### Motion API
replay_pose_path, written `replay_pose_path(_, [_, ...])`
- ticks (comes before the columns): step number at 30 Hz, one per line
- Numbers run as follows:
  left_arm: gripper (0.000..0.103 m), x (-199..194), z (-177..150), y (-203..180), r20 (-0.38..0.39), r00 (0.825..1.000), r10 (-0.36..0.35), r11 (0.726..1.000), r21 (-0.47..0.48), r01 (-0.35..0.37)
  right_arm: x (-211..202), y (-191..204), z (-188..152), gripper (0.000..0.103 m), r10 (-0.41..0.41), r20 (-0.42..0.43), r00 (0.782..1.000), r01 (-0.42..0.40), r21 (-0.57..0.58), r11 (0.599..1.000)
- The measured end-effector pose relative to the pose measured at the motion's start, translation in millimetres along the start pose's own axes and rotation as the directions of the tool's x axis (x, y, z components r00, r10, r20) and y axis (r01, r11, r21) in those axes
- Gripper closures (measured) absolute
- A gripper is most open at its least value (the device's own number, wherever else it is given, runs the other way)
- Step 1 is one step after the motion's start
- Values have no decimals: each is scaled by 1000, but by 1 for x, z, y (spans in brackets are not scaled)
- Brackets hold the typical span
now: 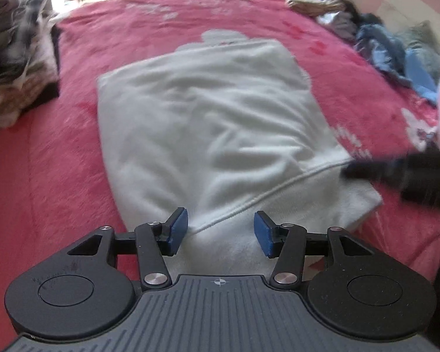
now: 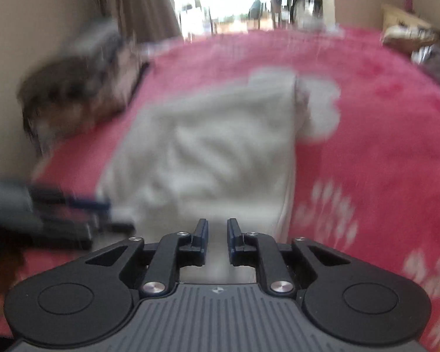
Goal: Fold clothes
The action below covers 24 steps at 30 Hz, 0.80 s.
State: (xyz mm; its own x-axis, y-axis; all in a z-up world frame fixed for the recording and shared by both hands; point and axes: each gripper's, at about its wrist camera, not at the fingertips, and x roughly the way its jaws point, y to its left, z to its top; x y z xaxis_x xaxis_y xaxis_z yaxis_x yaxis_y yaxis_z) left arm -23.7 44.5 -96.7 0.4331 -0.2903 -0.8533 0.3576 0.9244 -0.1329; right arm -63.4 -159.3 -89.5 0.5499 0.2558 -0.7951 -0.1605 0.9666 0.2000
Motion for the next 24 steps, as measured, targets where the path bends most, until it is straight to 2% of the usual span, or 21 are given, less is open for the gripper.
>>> replay_pose_path(2, [49,2,-1,-6,-13,999,36,999,8,-36,9,6,-13,87,-33,-11,999,33,-9,999])
replay_pose_path(9, [38,5,1,-24,-32,990,136,991,-9,-136,9,5,-9,84,-39,-9,999,39,40,998])
replay_pose_path(24, [29,6,1,-28,-47,982,185,981,-46,-188,10,-1,-16,83,-22,0,1000,22,87,996])
